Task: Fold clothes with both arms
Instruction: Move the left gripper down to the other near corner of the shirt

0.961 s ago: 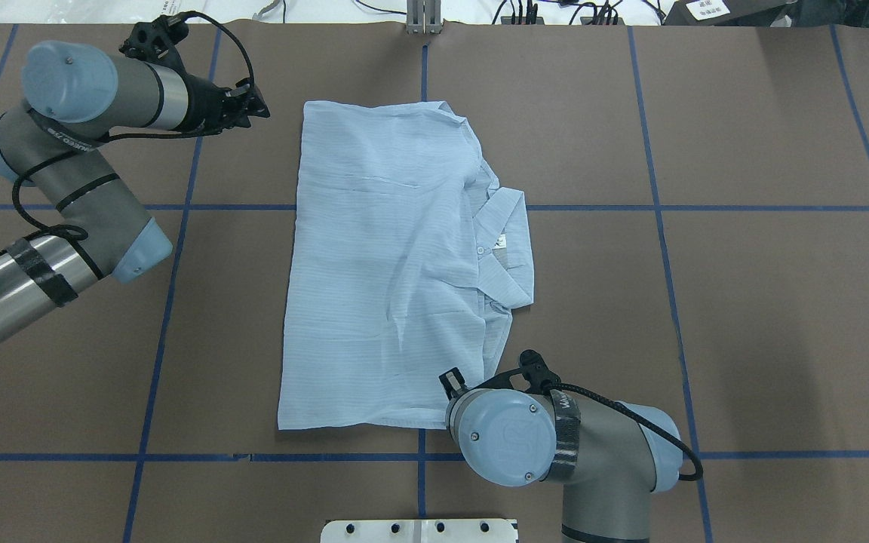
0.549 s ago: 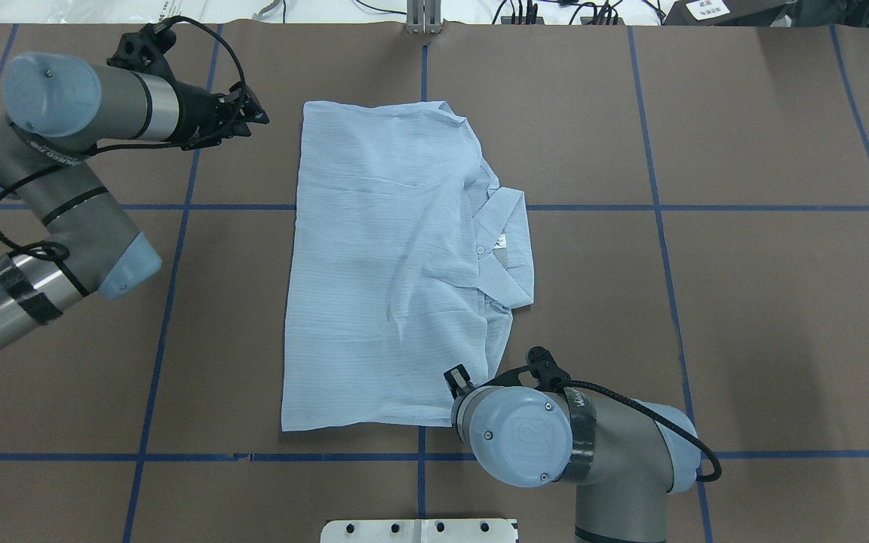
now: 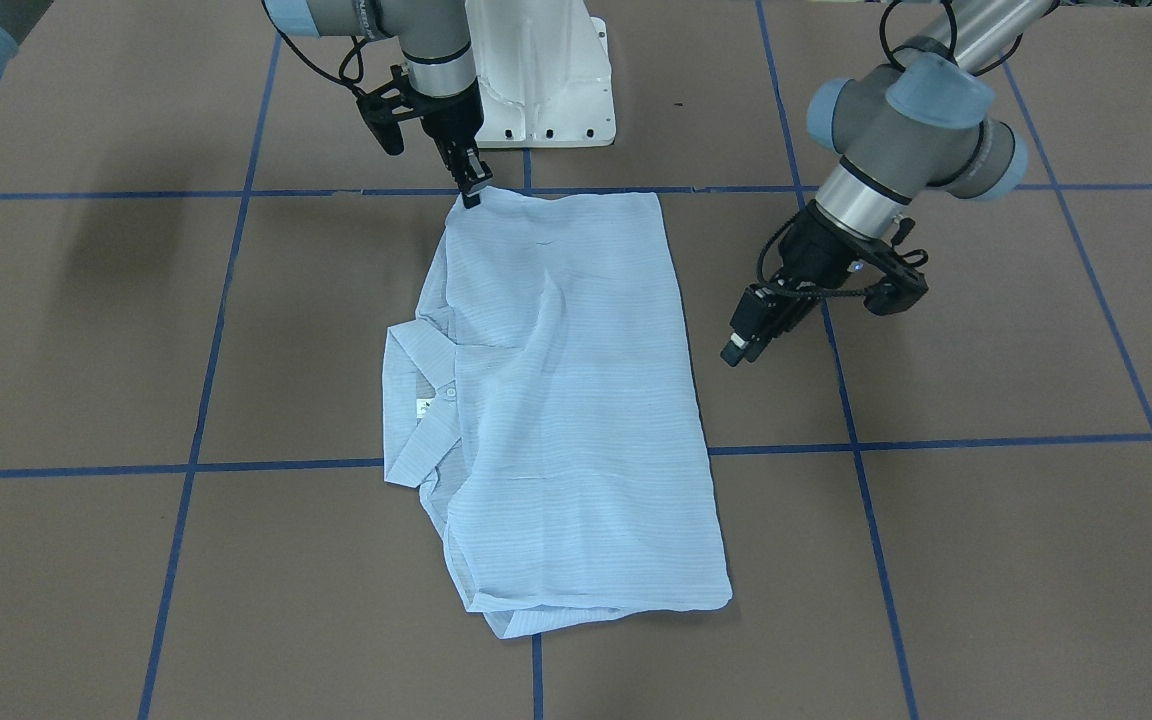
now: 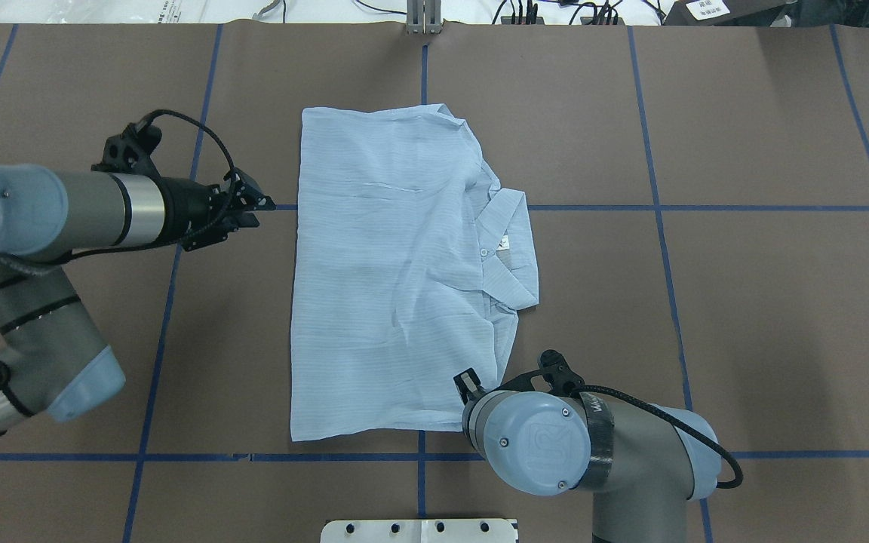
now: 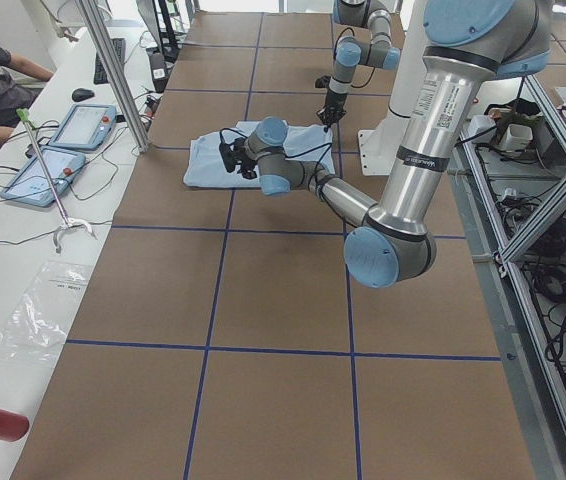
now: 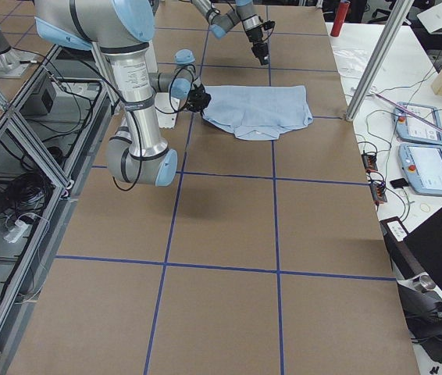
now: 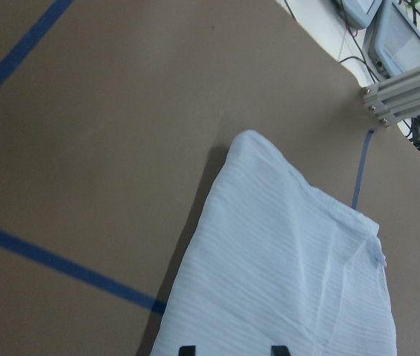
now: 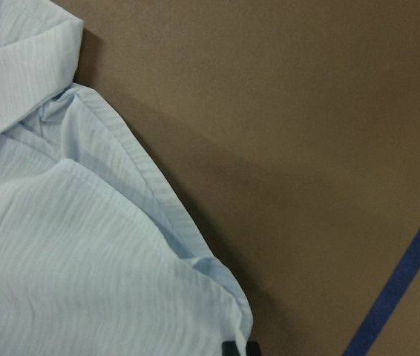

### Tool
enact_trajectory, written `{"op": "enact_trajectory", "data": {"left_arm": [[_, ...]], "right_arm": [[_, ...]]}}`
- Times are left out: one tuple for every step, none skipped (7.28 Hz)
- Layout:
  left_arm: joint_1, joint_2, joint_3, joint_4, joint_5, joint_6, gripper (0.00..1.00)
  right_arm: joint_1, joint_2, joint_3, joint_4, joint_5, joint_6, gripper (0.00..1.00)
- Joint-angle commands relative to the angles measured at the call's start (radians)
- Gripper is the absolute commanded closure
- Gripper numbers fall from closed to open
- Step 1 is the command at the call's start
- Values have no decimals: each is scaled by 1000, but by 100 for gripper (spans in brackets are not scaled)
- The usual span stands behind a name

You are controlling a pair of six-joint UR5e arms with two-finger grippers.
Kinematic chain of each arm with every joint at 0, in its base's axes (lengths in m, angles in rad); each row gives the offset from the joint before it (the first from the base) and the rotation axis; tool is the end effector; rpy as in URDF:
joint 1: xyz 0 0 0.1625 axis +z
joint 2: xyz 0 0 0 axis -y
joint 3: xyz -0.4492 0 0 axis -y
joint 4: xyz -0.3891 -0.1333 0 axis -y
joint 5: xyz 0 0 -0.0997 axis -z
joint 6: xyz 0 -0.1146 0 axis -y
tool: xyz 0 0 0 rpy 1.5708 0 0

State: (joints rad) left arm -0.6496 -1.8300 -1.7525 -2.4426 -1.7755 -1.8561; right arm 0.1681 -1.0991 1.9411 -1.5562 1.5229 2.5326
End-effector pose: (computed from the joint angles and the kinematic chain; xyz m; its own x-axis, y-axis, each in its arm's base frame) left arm 0.4120 -0.4511 0.3629 0.0724 -0.4010 -0.9132 0.4753 0.8188 -0.3219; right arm -0.5832 -0.2397 0.2720 0.2031 0.8655 0.4580 -0.6457 0.4700 -0.6018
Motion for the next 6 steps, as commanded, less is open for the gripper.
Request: {"op": "enact_trajectory", "data": {"left_arm": [[157,92,-111,2,95,-128,38],[200,113,-125,2,117,-164,38],[206,115,-130,2,114,-170,37],[241,117,-124,2,120,-176,34],[267,117,-124,4,122,-195,34],[284,118,-125,4,122,-224,29]], "right_arm": [[2,-2,10,-1,2,0,100],[2,-2,13,-1,5,-2,100],[2,-2,16,-1,7,-2,100],[2,-4,15,-1,10,-3,100],[2,-13,16,-1,11,-3,100],[2,-13,16,-1,11,-3,100]]}}
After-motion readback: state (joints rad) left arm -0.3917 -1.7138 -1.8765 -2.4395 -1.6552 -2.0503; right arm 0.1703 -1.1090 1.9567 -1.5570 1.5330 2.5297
